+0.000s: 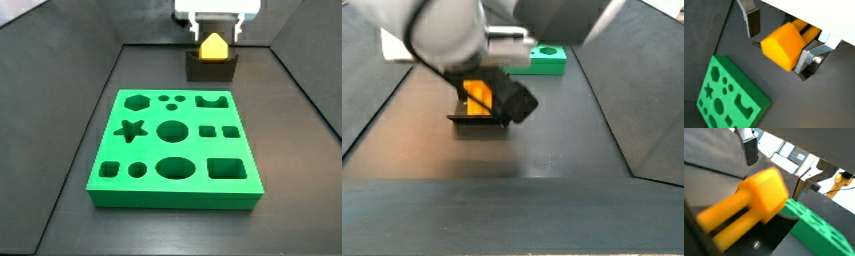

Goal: Pick up the 3 prong object. Move up. Place the 3 prong object on the fixture. Regrasp the 3 prong object. Move to above the board. Insert the 3 prong object.
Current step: Regrasp the 3 prong object.

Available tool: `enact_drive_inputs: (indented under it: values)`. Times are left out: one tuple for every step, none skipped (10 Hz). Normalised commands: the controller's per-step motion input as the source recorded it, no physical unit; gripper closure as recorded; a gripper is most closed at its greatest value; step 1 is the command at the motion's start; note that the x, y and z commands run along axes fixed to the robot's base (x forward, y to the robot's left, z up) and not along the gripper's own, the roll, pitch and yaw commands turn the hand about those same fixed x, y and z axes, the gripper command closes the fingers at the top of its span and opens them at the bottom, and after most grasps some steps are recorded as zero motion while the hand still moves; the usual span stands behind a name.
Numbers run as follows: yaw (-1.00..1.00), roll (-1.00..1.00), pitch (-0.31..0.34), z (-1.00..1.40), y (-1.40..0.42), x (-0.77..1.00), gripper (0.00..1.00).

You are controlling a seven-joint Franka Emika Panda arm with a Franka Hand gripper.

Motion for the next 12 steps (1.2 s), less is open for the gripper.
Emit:
enact_drive_inputs:
  values:
    - [0.02,0.02,-0.001,1.0,0.01,-0.04,0.0]
    - [0.02,0.03,0.017,0.84,0.01,-0.05,0.0]
    - [0.02,0.03,0.029,0.65,0.01,-0.04,0.0]
    - [0.02,0.03,0.042,0.46,0.01,-0.04,0.0]
    - [0.01,0.03,0.053,0.2,0.01,-0.03,0.0]
    - [0.04,1.0,0.054,0.63,-0.89,-0.12,0.0]
    - [0.04,1.0,0.051,0.58,-0.84,-0.11,0.0]
    - [0.04,1.0,0.041,0.46,-0.72,-0.12,0.0]
    - [0.04,1.0,0.035,0.34,-0.62,-0.13,0.0]
    - [0.04,1.0,0.029,0.06,-0.36,-0.08,0.0]
    - [0.04,1.0,0.029,-0.01,-0.18,-0.04,0.0]
    - [0.04,1.0,0.03,0.0,-0.03,-0.02,0.0]
